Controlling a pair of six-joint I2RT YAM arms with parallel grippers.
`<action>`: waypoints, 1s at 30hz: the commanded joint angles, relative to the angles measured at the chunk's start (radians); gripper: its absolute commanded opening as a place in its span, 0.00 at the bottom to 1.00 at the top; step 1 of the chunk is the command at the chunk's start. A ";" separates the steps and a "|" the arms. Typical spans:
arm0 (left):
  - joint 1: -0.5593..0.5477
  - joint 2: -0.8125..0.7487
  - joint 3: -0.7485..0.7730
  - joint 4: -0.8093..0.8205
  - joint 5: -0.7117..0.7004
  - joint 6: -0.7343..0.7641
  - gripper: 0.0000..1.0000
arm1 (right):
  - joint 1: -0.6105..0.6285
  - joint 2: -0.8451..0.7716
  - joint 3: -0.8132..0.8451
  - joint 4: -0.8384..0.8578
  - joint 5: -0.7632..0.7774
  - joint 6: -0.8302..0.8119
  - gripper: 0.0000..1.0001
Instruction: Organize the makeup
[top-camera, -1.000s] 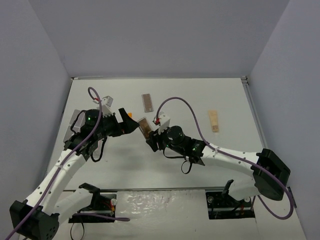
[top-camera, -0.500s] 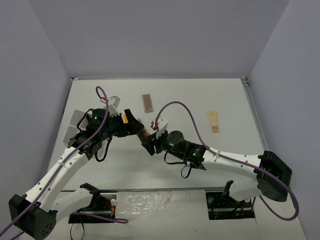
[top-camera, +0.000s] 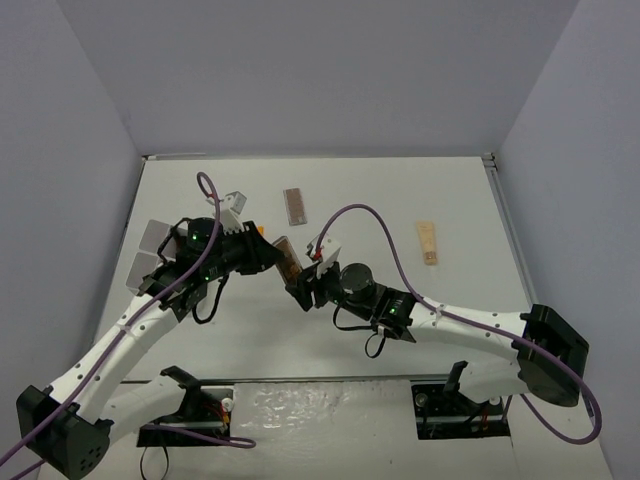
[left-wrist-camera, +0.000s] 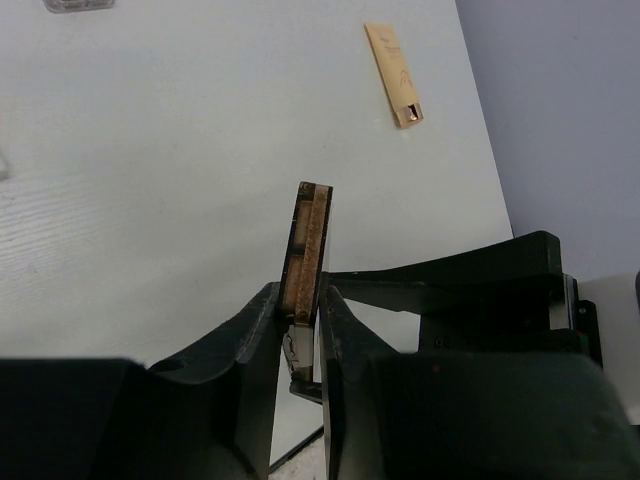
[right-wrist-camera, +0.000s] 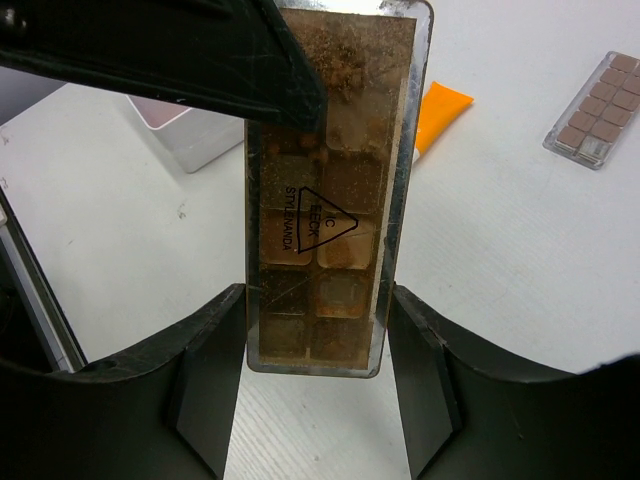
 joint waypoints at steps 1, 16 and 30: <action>-0.006 -0.006 0.003 0.112 0.015 -0.007 0.02 | 0.008 -0.047 0.000 0.132 0.004 -0.008 0.13; -0.003 -0.036 0.013 0.053 -0.147 0.179 0.00 | -0.001 -0.160 -0.033 0.020 0.148 -0.044 0.99; 0.209 -0.039 0.128 0.052 -0.385 0.529 0.00 | -0.130 -0.415 -0.155 -0.110 0.208 -0.091 1.00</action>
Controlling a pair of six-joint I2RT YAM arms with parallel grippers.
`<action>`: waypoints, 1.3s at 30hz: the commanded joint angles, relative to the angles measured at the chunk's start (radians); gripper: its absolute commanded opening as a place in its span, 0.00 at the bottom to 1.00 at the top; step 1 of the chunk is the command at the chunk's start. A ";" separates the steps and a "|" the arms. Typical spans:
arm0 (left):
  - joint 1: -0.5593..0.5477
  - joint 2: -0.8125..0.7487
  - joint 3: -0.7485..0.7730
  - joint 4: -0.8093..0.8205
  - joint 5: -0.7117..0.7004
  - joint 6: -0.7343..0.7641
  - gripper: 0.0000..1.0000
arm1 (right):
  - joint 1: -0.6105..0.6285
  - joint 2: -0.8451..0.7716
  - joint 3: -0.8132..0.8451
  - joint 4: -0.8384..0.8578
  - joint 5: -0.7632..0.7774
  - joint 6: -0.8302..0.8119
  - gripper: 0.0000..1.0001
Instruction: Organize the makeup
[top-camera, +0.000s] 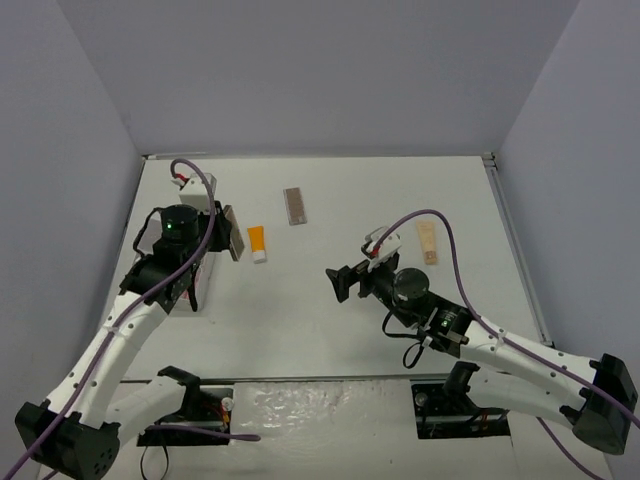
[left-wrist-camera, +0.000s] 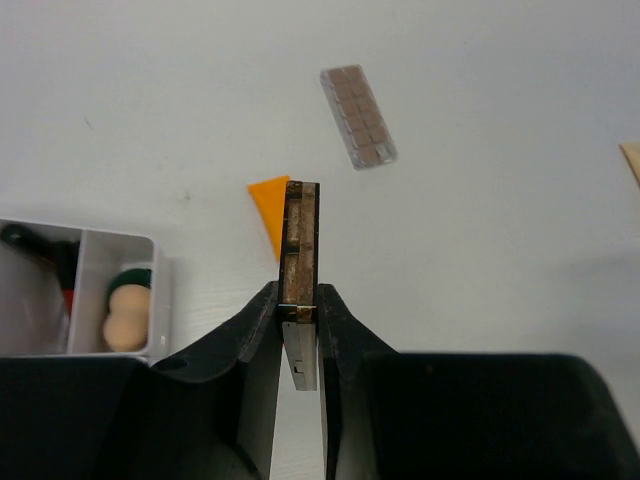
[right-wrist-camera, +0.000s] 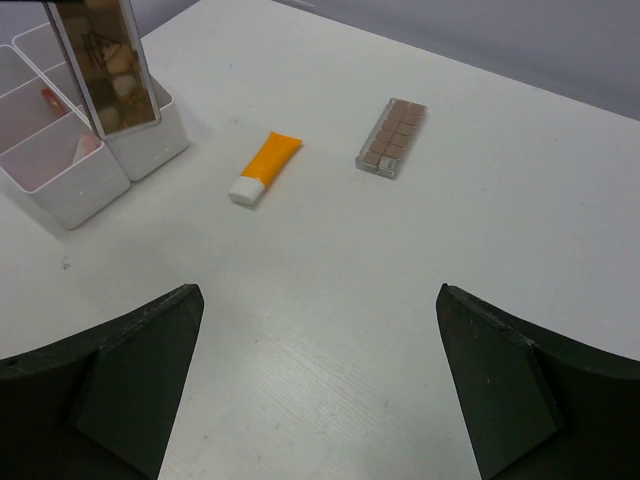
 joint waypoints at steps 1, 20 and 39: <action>0.140 -0.032 0.046 0.121 -0.037 0.154 0.00 | -0.067 -0.048 -0.052 0.045 0.003 -0.001 1.00; 0.607 0.117 -0.022 0.457 0.143 0.342 0.00 | -0.120 -0.020 -0.089 0.109 -0.106 0.030 1.00; 0.677 0.184 -0.173 0.603 0.174 0.354 0.28 | -0.122 -0.029 -0.095 0.111 -0.119 0.029 0.99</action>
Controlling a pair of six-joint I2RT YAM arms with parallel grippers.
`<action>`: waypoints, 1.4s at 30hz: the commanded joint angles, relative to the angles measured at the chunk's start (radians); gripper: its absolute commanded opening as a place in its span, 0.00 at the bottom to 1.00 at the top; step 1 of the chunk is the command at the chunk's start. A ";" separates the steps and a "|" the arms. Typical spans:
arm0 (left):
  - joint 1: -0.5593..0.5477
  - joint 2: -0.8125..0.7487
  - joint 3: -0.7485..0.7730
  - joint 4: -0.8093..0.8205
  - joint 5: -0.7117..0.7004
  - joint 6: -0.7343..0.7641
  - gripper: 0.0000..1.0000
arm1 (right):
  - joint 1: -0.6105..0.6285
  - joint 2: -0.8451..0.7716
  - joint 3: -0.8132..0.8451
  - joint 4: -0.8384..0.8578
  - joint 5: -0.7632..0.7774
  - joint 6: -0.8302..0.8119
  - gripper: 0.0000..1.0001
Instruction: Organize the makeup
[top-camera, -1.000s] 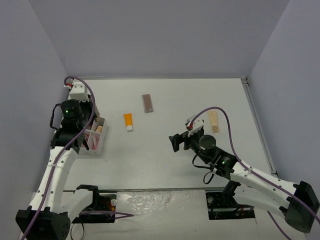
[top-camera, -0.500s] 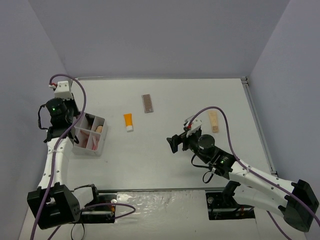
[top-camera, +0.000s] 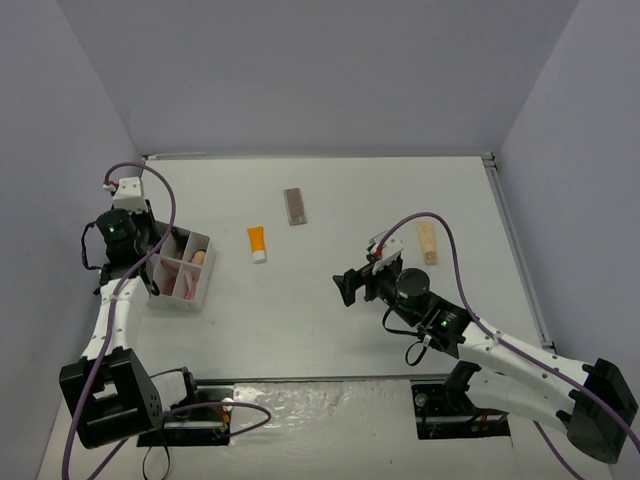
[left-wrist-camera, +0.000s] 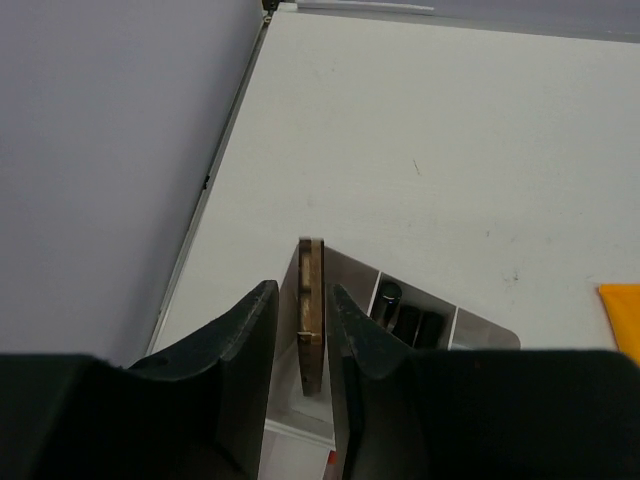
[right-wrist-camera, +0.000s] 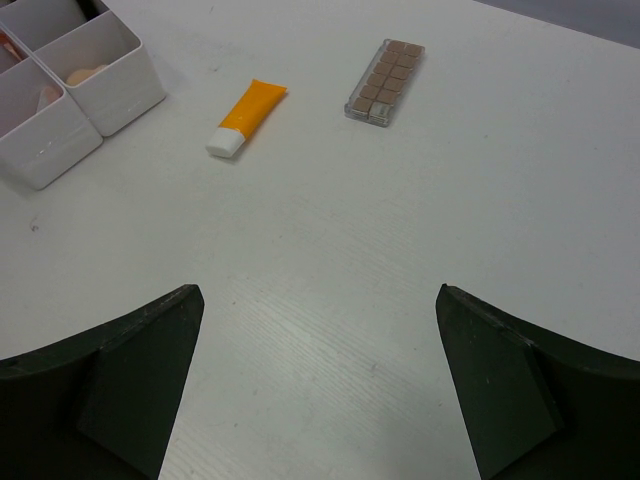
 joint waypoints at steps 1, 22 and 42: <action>0.009 0.002 0.019 0.111 0.014 0.015 0.30 | -0.005 -0.013 0.013 0.093 -0.013 0.002 0.99; -0.152 -0.222 0.199 -0.372 -0.042 -0.349 0.96 | -0.066 0.482 0.389 -0.134 0.092 0.063 1.00; -0.261 -0.263 0.079 -0.545 0.057 -0.390 0.97 | -0.156 1.311 1.224 -0.306 0.129 0.132 0.93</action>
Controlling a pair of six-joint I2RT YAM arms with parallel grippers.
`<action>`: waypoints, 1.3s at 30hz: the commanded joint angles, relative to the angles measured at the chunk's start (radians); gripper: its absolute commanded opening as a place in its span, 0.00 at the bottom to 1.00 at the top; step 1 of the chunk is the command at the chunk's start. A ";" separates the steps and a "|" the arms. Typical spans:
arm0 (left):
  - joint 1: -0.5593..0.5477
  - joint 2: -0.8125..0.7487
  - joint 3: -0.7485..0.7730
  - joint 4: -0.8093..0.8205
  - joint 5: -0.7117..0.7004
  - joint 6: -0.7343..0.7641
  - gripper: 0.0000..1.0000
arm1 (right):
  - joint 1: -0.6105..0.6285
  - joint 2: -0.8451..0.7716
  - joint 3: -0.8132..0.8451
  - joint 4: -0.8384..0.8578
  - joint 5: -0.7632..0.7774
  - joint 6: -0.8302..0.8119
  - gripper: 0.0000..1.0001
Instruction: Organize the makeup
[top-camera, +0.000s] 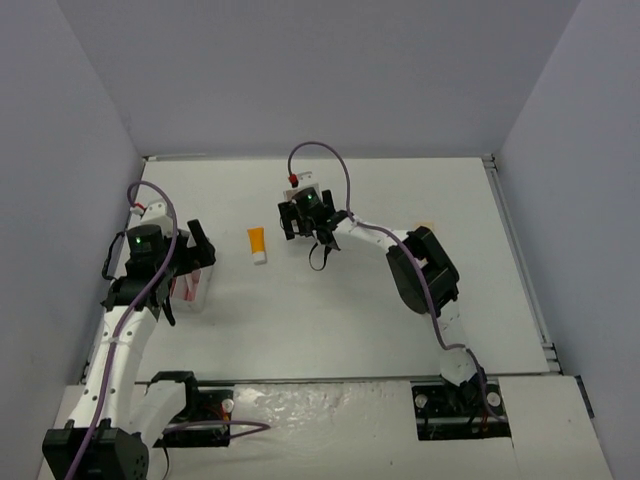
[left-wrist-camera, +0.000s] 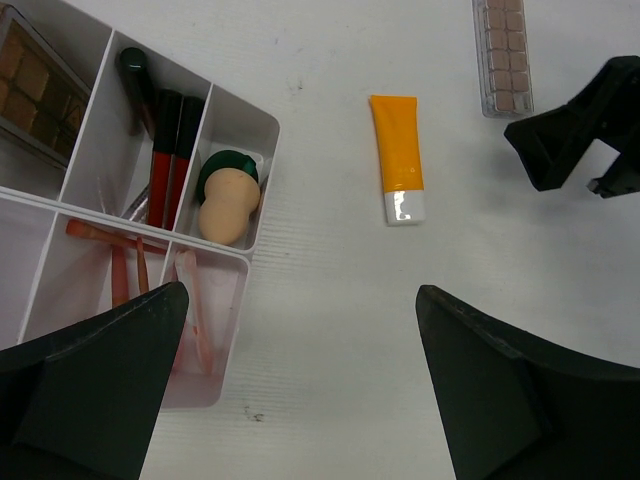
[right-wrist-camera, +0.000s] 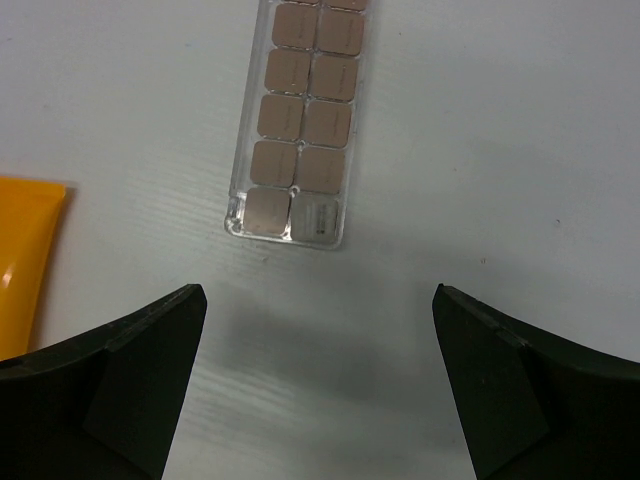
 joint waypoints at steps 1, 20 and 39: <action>-0.005 -0.008 0.044 0.026 0.036 -0.018 0.97 | -0.015 0.047 0.117 0.007 0.043 0.028 0.93; -0.004 -0.018 0.032 0.043 0.067 -0.025 0.97 | -0.022 0.172 0.214 0.109 -0.060 0.021 0.92; -0.005 -0.012 0.032 0.050 0.089 -0.031 0.97 | -0.018 0.214 0.233 -0.014 0.119 0.089 0.34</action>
